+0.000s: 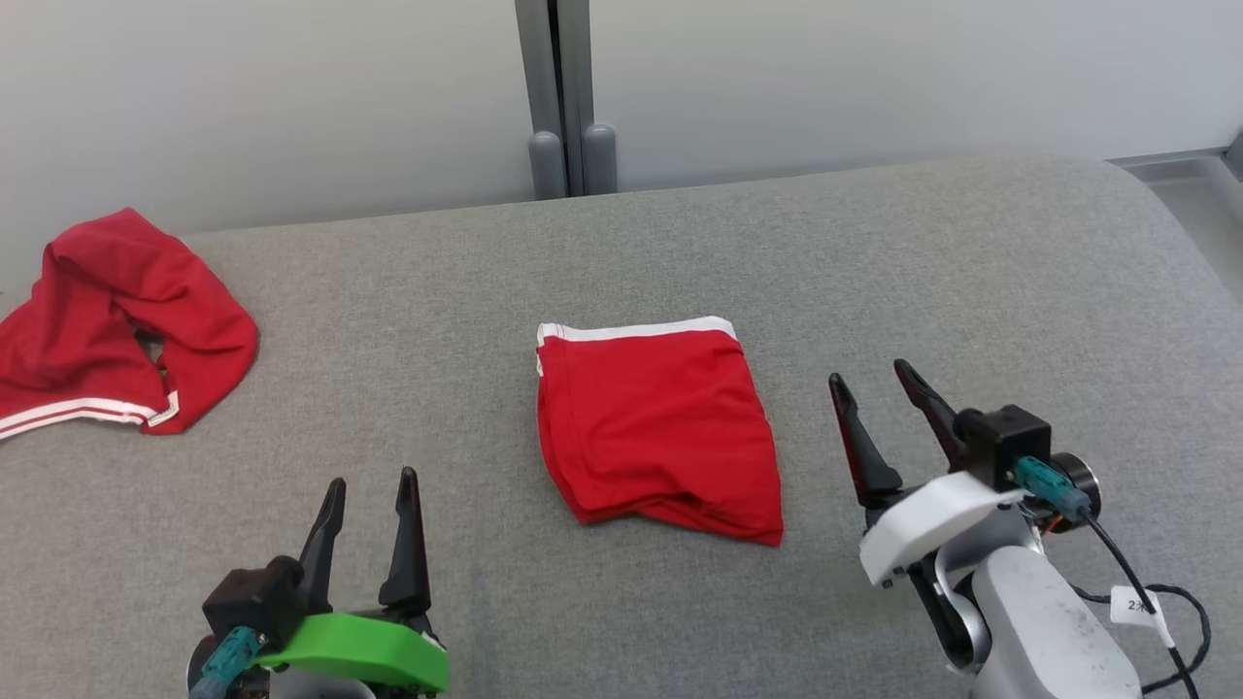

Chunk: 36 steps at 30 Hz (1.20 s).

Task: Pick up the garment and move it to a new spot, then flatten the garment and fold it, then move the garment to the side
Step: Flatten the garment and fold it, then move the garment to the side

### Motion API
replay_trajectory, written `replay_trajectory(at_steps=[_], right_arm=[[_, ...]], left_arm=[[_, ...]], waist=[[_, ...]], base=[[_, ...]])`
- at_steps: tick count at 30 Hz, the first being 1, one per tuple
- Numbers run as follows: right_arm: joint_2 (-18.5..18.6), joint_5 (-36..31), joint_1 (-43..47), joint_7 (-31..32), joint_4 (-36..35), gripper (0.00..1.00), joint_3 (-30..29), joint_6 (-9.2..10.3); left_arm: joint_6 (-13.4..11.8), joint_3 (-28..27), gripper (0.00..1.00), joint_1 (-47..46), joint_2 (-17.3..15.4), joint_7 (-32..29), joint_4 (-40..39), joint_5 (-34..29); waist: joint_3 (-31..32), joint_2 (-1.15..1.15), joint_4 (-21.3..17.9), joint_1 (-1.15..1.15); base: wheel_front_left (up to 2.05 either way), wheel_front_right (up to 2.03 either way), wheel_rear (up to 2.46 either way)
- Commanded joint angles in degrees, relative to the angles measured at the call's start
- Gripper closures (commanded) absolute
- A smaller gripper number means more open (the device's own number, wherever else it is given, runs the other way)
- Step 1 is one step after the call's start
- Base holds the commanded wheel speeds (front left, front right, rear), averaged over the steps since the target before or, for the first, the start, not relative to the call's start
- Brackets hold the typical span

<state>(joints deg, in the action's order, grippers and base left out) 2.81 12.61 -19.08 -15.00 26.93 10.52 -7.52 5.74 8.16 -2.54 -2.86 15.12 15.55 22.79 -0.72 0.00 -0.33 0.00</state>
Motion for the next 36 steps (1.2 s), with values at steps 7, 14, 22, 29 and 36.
replay_trajectory(at_steps=[7, 14, 22, 29, 36], right_arm=[[0.2, 0.7, 8.4, -0.3, -6.0, 0.0, -4.6, 0.06], [0.2, 1.6, 12.7, -0.3, -8.0, 0.0, -6.0, 0.06], [0.2, 0.3, 13.5, -0.3, -8.3, 0.0, -6.5, 0.06], [0.2, 0.4, 13.5, -0.3, -8.4, 0.0, -6.3, 0.06], [0.2, -0.3, 12.2, -0.3, -7.6, 0.0, -6.3, 0.06]], left_arm=[[-0.8, -0.5, 0.0, 4.0, -0.1, 0.0, -1.2, 0.5], [-1.2, -1.0, 0.0, 5.5, -0.1, 0.0, -1.4, 0.8], [-1.5, -1.1, 0.0, 5.9, -0.1, 0.0, -1.9, 0.4], [-1.5, -0.8, 0.0, 5.8, -0.1, 0.0, -1.8, 0.4], [-1.5, -0.5, 0.0, 5.4, -0.1, 0.0, -1.7, 0.3]], waist=[[0.7, 0.0, -0.5, 0.0], [0.5, 0.0, -0.1, 0.0], [0.4, 0.0, 0.0, 0.0], [0.5, 0.0, 0.1, 0.0], [0.5, 0.0, 0.5, 0.0]], base=[[0.0, 0.0, 0.0], [0.0, 0.0, 0.0], [0.0, 0.0, 0.0], [0.0, 0.0, 0.0], [0.0, 0.0, 0.0]])
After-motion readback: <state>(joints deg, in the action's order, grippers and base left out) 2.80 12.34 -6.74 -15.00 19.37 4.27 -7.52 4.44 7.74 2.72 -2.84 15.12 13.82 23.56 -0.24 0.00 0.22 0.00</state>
